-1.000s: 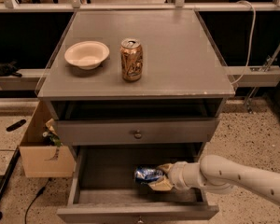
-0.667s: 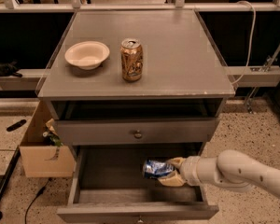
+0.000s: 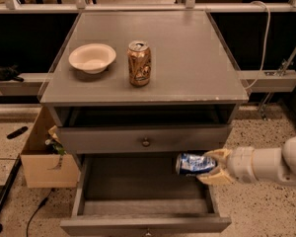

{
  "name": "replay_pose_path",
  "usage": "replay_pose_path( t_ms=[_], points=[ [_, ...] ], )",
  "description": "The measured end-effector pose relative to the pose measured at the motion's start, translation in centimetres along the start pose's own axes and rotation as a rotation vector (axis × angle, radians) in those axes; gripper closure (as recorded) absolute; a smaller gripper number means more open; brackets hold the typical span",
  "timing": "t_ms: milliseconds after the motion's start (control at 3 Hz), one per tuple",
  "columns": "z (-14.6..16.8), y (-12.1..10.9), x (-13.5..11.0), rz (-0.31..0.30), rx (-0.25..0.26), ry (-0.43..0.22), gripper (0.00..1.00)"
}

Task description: Pick pepsi can from middle drawer and place on counter

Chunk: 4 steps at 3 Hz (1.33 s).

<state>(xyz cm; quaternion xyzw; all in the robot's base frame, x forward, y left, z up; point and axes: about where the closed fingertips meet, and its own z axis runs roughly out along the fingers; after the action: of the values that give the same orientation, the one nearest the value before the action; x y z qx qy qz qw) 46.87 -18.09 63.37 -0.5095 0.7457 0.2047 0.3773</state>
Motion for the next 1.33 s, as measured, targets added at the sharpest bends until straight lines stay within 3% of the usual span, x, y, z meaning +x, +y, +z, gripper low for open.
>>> replay_pose_path(
  t_ms=[333,1000,1333],
  points=[
    [-0.2,0.8,-0.6,-0.011,-0.029,-0.001,1.0],
    [-1.5,0.7,-1.8,-0.034,-0.021,-0.026,1.0],
    [-8.2,0.2,-6.4,-0.114,0.034,-0.078,1.0]
  ],
)
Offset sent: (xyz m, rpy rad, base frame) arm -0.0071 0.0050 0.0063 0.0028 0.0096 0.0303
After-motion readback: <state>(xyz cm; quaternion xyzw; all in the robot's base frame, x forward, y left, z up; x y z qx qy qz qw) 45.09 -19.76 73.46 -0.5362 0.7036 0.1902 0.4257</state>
